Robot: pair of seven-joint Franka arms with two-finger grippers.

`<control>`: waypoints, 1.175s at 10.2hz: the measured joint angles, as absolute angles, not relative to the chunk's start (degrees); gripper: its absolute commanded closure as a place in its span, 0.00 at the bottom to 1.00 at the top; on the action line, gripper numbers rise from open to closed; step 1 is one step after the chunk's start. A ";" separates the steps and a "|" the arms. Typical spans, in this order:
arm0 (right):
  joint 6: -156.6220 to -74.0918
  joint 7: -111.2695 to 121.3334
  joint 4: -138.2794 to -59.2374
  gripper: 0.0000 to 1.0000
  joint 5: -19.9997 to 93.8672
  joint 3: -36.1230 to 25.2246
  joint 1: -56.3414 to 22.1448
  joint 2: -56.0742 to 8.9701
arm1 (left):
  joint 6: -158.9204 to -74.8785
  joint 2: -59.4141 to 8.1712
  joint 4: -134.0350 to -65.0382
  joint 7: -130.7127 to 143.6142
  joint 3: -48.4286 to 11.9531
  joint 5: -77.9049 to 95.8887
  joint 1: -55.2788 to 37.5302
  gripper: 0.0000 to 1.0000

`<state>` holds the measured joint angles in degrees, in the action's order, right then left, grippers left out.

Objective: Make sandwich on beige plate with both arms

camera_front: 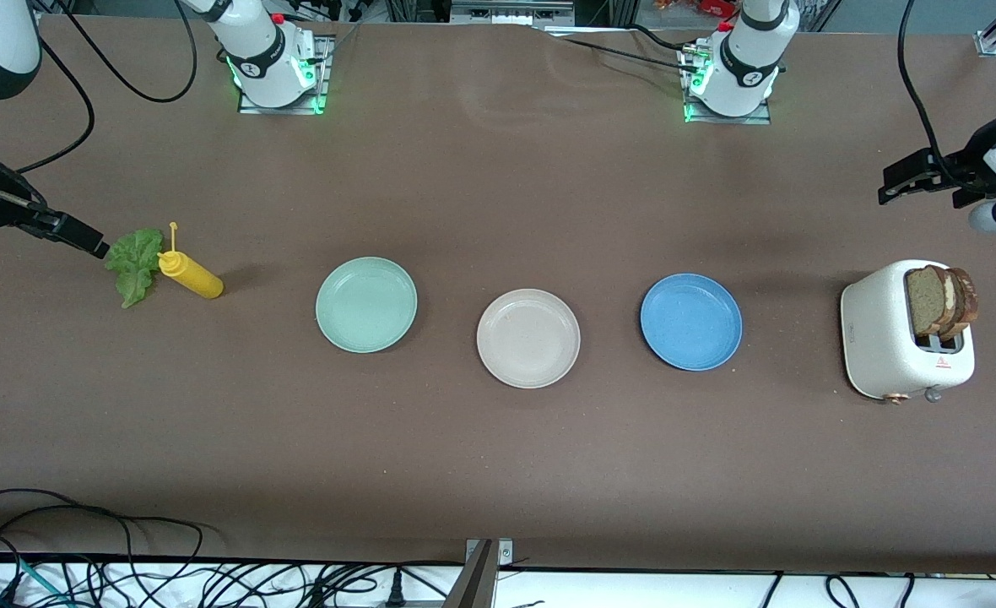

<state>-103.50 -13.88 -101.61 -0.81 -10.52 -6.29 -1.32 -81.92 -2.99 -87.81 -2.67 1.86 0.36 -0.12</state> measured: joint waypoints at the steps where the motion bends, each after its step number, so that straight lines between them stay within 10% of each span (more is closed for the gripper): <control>1: -103.50 -13.88 -101.62 0.00 -0.81 -10.52 -6.29 -1.27 | -82.02 -3.23 -87.81 -2.67 1.84 0.36 -0.04 0.00; 12: -102.46 -13.88 -101.61 0.00 -0.81 -10.94 -6.15 -1.11 | -82.21 -3.52 -87.52 -2.67 0.79 0.37 -0.63 0.00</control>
